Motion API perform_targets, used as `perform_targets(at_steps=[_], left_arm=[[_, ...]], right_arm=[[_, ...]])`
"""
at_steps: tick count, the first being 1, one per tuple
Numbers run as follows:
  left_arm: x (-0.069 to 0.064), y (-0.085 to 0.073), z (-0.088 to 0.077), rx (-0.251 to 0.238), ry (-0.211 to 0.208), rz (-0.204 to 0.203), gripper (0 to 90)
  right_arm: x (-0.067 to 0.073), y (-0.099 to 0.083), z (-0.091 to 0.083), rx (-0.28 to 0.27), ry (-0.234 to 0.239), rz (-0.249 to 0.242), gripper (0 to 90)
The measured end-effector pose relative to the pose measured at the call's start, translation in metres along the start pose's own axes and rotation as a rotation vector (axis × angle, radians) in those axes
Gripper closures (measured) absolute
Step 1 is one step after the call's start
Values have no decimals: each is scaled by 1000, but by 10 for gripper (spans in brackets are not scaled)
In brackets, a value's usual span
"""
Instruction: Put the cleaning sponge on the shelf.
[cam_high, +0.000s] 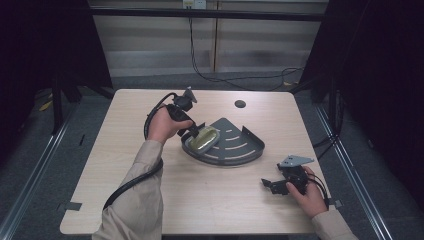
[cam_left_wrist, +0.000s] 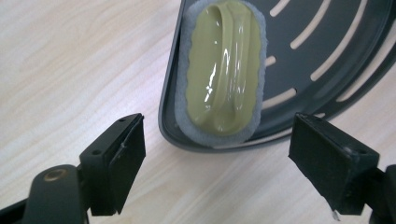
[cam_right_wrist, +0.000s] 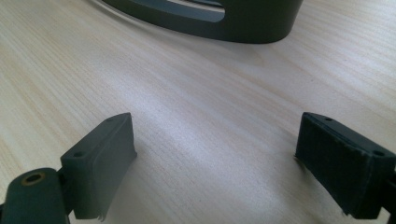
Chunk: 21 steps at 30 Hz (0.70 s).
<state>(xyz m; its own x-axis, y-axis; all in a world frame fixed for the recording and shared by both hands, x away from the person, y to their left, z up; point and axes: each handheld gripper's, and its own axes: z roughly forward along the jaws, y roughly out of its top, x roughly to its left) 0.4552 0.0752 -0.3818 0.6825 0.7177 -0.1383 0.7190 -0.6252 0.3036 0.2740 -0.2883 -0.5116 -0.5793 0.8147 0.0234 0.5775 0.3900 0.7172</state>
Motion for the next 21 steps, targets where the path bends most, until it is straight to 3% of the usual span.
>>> perform_targets(at_steps=[21], left_arm=[[15,-47,-8,-25,-7,-13,182]], right_arm=[[0,0,0,2,1,-2,111]])
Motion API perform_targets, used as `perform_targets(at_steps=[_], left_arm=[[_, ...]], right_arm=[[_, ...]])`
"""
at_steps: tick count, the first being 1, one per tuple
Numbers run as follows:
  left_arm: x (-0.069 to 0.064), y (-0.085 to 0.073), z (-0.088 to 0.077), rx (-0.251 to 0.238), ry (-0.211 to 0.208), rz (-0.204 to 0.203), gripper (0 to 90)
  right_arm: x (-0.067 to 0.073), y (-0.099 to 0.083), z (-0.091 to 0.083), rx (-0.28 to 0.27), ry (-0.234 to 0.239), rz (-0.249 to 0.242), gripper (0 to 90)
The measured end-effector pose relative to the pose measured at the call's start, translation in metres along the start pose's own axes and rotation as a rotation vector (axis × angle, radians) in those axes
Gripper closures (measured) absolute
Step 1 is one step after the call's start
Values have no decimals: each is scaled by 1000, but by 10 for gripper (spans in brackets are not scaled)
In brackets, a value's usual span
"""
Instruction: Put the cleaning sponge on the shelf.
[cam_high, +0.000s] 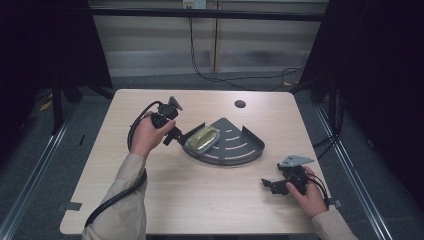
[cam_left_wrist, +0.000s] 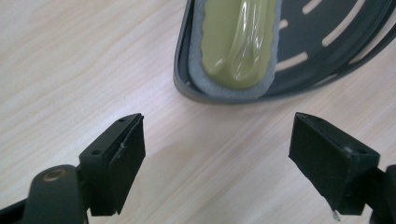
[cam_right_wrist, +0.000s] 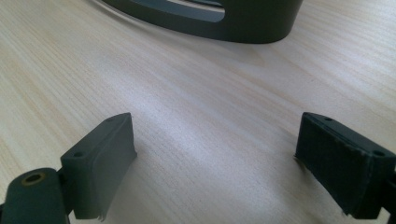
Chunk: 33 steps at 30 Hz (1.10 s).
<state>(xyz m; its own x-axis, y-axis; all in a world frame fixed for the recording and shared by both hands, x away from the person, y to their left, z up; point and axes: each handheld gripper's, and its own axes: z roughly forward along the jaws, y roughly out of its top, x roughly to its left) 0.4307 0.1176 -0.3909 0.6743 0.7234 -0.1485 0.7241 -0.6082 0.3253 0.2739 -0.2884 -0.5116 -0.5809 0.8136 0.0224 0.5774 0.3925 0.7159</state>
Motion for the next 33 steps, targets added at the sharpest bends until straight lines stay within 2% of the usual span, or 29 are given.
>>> perform_targets(at_steps=[14,19,30,33], left_arm=[[14,-38,1,-17,-14,-27,182],[18,-51,4,-20,-5,-40,183],[23,-79,14,-32,-17,-46,183],[25,-88,17,-31,-24,-59,182]], right_arm=[[0,0,0,0,0,-1,111],[0,0,0,0,1,0,111],[0,0,0,0,0,0,111],[0,0,0,0,0,0,111]])
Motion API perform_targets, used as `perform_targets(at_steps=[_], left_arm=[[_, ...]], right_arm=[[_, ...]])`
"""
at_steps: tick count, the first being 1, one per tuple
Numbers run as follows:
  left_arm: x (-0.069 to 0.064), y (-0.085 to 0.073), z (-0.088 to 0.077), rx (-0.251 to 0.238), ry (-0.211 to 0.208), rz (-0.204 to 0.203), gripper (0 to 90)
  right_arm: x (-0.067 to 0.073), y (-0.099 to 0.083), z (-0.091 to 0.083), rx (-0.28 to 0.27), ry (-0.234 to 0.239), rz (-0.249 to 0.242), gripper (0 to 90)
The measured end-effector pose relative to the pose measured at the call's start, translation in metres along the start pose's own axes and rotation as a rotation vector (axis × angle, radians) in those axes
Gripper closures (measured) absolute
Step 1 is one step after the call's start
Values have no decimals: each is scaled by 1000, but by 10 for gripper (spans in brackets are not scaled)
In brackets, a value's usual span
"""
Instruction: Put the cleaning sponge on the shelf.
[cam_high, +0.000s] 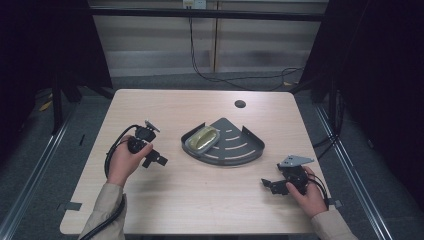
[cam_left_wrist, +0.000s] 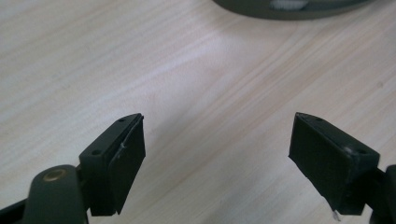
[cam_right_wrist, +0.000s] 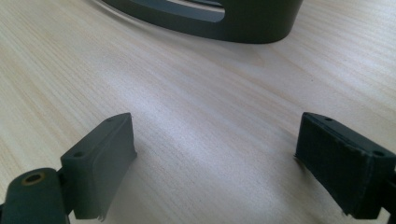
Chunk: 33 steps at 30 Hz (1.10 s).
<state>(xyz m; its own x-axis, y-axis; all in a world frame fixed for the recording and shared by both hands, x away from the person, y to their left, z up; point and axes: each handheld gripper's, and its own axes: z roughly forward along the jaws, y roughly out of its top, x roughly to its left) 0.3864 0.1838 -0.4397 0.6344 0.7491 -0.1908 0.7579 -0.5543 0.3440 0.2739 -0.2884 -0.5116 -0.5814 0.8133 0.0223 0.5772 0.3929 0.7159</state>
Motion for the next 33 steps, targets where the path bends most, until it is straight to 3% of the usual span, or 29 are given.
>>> perform_targets(at_steps=[10,15,17,24,28,31,32,33], left_arm=[[10,-24,5,-15,5,-21,182],[13,-35,8,-42,18,16,183],[14,-39,11,-54,17,7,182],[13,-49,18,-50,34,39,183],[12,-51,21,-43,54,77,182],[10,-51,22,-44,72,76,181],[10,-51,21,-42,70,95,181],[8,-50,22,-49,67,80,181]], right_arm=[[0,0,0,0,0,0,111],[0,0,0,-1,0,1,111],[0,0,0,0,0,1,111],[0,0,0,-1,0,1,111],[0,0,0,0,0,1,111],[0,0,0,0,0,1,111],[0,0,0,0,0,1,111],[0,0,0,0,0,1,111]])
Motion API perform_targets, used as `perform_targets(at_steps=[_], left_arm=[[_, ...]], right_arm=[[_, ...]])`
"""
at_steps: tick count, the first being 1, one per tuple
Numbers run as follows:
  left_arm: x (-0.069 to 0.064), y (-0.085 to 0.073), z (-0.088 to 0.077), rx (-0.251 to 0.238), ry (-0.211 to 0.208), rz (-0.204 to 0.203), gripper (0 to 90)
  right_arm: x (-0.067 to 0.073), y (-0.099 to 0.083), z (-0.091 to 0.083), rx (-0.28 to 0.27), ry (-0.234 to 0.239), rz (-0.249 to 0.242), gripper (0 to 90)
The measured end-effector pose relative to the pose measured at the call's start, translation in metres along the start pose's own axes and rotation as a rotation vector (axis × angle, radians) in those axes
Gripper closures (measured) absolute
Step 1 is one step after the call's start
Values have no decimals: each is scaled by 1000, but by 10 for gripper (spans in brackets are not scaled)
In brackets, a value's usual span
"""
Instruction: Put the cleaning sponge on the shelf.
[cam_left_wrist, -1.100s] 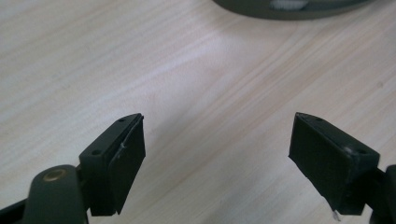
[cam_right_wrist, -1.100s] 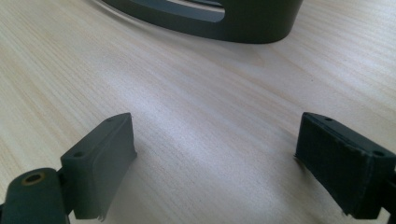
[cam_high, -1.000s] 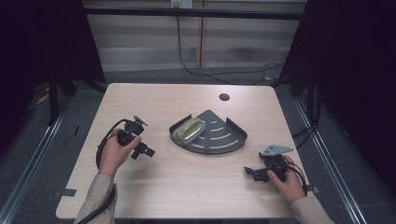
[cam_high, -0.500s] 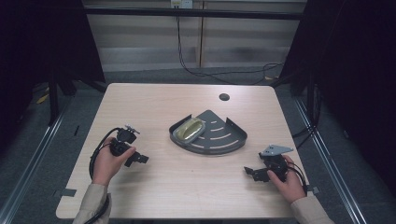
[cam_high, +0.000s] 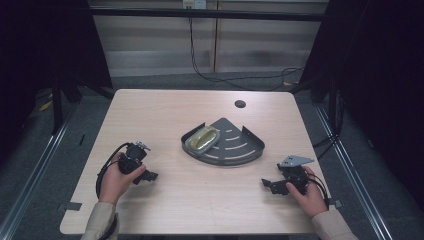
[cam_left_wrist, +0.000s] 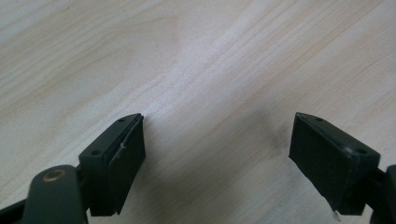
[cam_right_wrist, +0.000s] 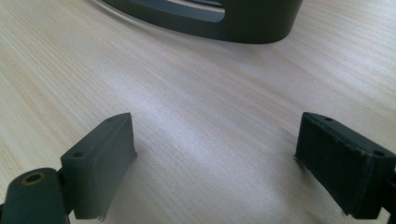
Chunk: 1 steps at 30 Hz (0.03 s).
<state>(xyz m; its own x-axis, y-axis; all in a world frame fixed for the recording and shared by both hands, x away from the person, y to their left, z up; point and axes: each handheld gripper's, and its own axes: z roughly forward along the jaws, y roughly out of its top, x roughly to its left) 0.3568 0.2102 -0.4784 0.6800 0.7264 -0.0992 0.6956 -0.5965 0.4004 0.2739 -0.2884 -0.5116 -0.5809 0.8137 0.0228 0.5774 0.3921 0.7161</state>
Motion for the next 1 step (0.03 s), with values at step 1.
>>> perform_targets(at_steps=[1], left_arm=[[0,1,0,6,1,15,181]], right_arm=[[0,0,0,0,0,0,111]])
